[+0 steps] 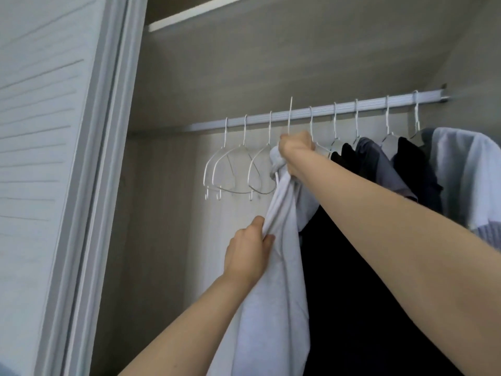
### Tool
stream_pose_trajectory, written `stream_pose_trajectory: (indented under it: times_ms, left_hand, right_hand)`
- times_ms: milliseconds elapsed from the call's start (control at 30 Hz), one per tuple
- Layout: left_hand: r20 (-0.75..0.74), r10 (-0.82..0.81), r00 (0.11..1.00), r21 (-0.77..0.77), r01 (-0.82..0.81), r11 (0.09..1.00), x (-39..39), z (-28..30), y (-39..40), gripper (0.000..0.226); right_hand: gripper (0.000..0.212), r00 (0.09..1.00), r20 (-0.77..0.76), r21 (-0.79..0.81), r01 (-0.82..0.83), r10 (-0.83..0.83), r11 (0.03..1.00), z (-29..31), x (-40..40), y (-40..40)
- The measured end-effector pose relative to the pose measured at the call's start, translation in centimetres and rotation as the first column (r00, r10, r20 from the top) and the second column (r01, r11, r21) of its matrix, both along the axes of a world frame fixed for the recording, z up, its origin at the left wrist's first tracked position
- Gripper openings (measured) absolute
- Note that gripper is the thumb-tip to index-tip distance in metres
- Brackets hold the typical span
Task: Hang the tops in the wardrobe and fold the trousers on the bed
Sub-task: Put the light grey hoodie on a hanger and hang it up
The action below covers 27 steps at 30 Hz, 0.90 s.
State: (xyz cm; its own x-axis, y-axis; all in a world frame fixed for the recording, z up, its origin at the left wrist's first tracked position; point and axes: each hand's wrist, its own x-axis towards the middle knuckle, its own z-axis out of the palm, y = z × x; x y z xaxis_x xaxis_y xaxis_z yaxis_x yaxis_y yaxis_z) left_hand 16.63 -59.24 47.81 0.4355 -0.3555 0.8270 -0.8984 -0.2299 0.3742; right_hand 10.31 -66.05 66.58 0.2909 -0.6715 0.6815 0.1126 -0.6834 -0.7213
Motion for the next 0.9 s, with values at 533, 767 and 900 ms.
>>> stream_pose_trajectory:
  times_ms: [533,767,900]
  left_hand:
    - [-0.085,-0.091,0.992,-0.089,0.083,0.993,0.1,-6.9,0.8,0.020]
    - [-0.045,-0.020,0.999,0.038,0.022,0.999,-2.2,-9.4,5.2,0.049]
    - [-0.112,-0.031,0.993,0.096,0.042,0.994,-3.5,-11.7,8.4,0.052]
  right_hand:
    - [0.068,0.994,-0.031,-0.228,0.095,-0.104,0.969,-8.7,-0.2,-0.2]
    - [0.067,0.958,-0.112,-0.580,0.154,-0.266,0.800,-16.2,-3.3,2.9]
    - [0.057,0.926,-0.220,-0.634,0.104,-0.308,0.766,-20.0,-5.6,5.2]
